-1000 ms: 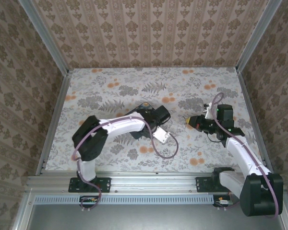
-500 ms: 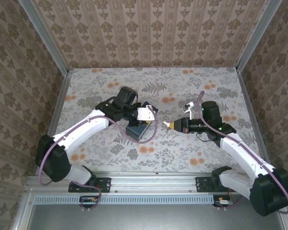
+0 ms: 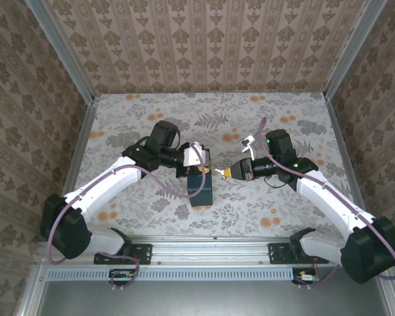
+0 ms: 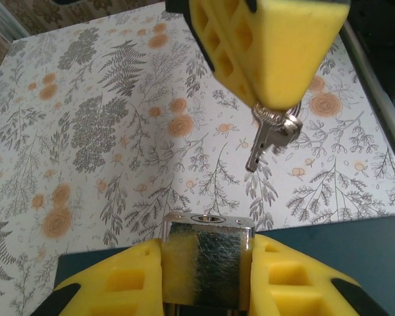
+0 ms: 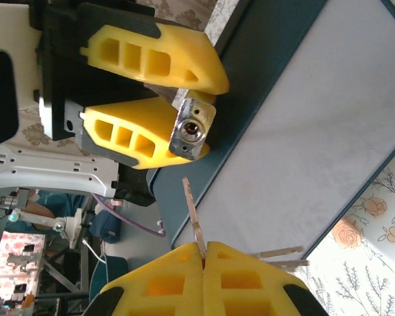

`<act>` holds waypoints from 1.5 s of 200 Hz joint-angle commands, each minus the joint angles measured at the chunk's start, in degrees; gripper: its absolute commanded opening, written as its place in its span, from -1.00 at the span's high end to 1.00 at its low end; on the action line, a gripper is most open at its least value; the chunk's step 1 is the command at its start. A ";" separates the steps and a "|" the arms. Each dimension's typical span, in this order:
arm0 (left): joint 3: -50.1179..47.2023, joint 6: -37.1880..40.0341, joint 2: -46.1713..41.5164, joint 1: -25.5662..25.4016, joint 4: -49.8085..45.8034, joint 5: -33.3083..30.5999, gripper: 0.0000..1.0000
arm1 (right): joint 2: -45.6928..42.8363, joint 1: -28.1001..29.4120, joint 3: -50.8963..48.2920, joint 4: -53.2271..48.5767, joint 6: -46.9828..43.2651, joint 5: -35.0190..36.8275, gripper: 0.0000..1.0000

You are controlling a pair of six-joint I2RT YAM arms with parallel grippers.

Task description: Unlock the padlock with the key

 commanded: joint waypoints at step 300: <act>3.18 4.26 -2.12 -2.53 -2.41 -1.71 0.82 | 7.31 2.74 8.80 -6.63 -6.64 -2.20 1.00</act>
